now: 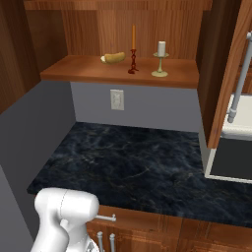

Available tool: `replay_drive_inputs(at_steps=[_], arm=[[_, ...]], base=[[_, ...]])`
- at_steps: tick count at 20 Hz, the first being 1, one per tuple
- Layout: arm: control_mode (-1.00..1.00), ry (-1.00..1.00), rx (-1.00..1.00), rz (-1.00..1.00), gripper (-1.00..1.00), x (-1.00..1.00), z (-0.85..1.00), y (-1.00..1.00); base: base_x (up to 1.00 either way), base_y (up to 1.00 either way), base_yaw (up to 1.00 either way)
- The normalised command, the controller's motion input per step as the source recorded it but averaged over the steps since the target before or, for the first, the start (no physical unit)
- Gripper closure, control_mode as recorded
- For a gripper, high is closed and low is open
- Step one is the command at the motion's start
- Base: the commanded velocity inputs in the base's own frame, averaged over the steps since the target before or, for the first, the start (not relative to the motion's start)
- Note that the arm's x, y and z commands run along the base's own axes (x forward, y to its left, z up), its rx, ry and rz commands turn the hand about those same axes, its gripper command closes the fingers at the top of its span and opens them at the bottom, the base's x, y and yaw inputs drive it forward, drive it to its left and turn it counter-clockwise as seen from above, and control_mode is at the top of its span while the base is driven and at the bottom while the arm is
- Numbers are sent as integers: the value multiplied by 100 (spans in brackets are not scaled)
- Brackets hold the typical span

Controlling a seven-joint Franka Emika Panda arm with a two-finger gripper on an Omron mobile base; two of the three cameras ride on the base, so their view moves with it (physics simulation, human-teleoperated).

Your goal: Pick the candle and candle from the dining table and place them in the open cabinet. Close the cabinet after placing the objects.

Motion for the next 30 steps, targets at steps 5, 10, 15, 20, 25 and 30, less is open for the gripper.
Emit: replay_drive_inputs(at_steps=[5, 10, 15, 20, 25, 30], arm=[[-100, -4, -7, -7, -100, 28, 0, 4], [-100, -2, -4, -4, -100, 34, 0, 14], [-100, 0, -3, -4, -100, 36, -2, 21], [-100, 0, -2, -4, -100, 32, -4, 21], [-100, 0, -2, -5, -100, 14, -3, -1], [-100, 0, 0, -1, -100, 2, 0, -28]], base=[[0, 0, 0], [0, 0, 0], [0, 0, 0], [0, 0, 0], [0, 0, 0], [0, 0, 0]])
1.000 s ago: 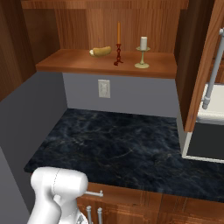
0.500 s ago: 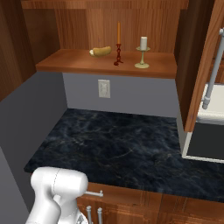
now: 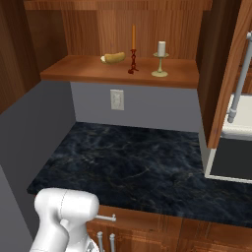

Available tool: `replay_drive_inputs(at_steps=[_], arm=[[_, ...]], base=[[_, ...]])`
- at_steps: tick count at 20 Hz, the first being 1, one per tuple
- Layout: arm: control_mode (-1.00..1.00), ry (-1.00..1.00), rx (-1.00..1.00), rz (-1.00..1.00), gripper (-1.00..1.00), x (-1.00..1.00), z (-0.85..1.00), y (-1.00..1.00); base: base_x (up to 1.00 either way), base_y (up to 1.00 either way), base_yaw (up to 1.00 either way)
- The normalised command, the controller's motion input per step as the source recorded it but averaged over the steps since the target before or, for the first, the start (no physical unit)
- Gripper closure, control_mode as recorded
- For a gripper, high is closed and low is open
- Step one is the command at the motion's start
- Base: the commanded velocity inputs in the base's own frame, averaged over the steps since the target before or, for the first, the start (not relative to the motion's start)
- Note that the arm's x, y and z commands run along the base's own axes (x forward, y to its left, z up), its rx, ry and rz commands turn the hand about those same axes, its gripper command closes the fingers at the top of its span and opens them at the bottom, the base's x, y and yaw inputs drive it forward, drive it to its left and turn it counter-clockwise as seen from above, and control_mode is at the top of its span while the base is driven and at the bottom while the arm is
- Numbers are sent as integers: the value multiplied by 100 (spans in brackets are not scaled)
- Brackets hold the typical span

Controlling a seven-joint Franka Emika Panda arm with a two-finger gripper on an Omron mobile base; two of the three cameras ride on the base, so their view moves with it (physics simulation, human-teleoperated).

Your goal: Pick the candle and candle from the dining table and place them in the open cabinet. Close the cabinet after placing the objects.

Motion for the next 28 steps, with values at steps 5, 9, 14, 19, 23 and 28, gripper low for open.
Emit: replay_drive_inputs(at_steps=[5, 9, 14, 19, 23, 28], arm=[[-100, 0, 0, 0, -100, 11, 0, -32], [-100, 0, 0, 0, -100, 28, 0, -29], [-100, 0, 0, -6, -100, 31, 0, -29], [-100, 0, 0, -12, -100, 22, 0, -35], [-100, -2, -2, -13, -100, 17, 0, -37], [-100, -4, -3, -13, -100, 20, 0, -39]], base=[[0, 0, 0], [0, 0, 0], [0, 0, 0], [0, 0, 0], [0, 0, 0], [0, 0, 0]])
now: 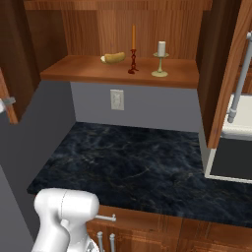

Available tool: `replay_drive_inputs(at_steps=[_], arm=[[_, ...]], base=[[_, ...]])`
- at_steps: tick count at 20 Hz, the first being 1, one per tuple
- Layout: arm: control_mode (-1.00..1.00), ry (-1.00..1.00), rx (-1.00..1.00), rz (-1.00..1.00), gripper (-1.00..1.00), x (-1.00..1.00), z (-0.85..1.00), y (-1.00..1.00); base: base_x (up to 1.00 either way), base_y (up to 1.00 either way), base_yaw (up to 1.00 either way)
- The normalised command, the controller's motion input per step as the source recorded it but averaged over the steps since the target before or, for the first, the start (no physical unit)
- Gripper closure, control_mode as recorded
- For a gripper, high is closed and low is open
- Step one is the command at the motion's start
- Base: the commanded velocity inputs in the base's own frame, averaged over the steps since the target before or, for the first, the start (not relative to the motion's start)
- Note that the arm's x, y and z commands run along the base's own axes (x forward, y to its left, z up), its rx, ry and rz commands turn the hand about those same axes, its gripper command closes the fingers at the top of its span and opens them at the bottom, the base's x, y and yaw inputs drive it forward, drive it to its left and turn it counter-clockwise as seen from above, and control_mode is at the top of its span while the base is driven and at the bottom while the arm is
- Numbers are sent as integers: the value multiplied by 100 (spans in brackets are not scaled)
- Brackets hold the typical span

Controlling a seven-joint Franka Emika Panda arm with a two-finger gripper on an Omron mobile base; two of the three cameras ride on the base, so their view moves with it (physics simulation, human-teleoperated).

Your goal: Pick the candle and candle from the dining table and place them in the open cabinet. Close the cabinet after placing the objects.

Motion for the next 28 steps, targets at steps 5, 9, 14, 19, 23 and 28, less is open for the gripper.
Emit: replay_drive_inputs(at_steps=[5, 9, 14, 19, 23, 28], arm=[[-100, -4, -4, -12, -100, 22, -3, -37], [-100, -3, -3, -10, -100, 22, -5, -37], [-100, -4, -4, -10, -100, 25, -3, -37], [-100, -4, -5, -9, -100, 29, -2, -37], [-100, -5, -5, -8, -100, 36, -1, -35], [-100, -6, -6, -8, -100, 41, -1, -32]], base=[[0, 0, 0], [0, 0, 0], [0, 0, 0], [0, 0, 0], [0, 0, 0], [0, 0, 0]])
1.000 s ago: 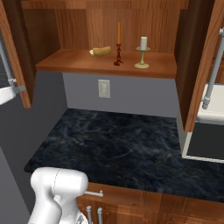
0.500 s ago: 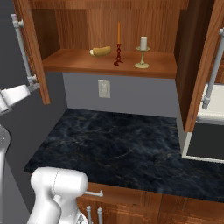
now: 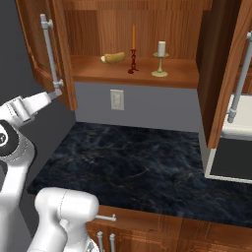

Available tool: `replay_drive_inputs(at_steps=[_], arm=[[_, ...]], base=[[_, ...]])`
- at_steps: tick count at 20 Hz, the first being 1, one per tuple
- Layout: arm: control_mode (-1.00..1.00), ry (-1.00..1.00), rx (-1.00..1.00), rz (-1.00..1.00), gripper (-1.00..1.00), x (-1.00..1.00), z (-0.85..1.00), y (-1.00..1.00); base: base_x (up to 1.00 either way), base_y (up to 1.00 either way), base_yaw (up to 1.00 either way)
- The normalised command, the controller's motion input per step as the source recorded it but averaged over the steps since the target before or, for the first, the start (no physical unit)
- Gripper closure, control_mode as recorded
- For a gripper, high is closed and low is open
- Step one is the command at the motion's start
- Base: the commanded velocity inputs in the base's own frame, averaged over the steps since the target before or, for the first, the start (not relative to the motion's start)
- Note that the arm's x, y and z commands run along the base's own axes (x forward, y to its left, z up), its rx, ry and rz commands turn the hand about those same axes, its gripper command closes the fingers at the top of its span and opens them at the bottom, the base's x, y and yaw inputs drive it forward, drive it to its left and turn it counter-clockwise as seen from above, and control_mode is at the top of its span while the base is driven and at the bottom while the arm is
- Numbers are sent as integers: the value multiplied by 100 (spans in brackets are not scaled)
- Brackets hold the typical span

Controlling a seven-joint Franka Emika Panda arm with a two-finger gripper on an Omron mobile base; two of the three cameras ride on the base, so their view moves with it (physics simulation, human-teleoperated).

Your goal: Pick the candle and candle from the dining table and place them in the open cabinet. Close the cabinet after placing the objects.

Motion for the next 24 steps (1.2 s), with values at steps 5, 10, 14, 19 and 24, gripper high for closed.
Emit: replay_drive_inputs(at_steps=[5, 10, 14, 19, 24], arm=[[-100, -3, -3, -5, -100, 45, 0, -34], [-100, 0, 0, 0, -100, 50, 0, -37], [-100, 0, 0, 0, -100, 51, 0, -32], [-100, 0, 0, 0, -100, 52, 0, -29], [-100, 0, 0, 0, -100, 51, 0, -25]], base=[[0, 0, 0], [0, 0, 0], [0, 0, 0], [0, 0, 0], [0, 0, 0]])
